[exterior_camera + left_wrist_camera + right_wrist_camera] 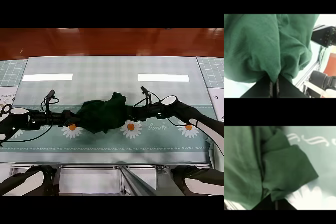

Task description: Fold the shirts.

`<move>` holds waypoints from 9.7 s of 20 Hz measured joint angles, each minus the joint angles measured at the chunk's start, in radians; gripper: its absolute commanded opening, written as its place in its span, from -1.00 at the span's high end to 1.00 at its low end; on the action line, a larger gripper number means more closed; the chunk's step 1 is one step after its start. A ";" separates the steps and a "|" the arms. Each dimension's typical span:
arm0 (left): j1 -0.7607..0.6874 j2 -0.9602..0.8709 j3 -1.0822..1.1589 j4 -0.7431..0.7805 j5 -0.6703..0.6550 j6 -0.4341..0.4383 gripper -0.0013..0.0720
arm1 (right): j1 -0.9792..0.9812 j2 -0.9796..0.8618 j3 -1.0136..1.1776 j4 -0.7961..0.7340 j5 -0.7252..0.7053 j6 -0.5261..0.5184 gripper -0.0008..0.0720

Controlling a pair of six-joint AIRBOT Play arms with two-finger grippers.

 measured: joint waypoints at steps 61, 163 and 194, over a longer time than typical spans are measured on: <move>0.098 0.172 -0.067 0.217 0.072 -0.372 -0.41 | -0.618 0.472 -0.169 -0.572 0.220 0.221 -0.13; -0.061 -0.603 1.096 0.454 0.256 -0.466 -0.10 | -0.384 -0.325 0.713 -0.492 -0.084 0.233 -0.04; -0.003 -0.212 0.176 0.148 0.216 -0.481 -0.21 | -0.742 0.219 0.094 -0.358 0.254 0.058 -0.15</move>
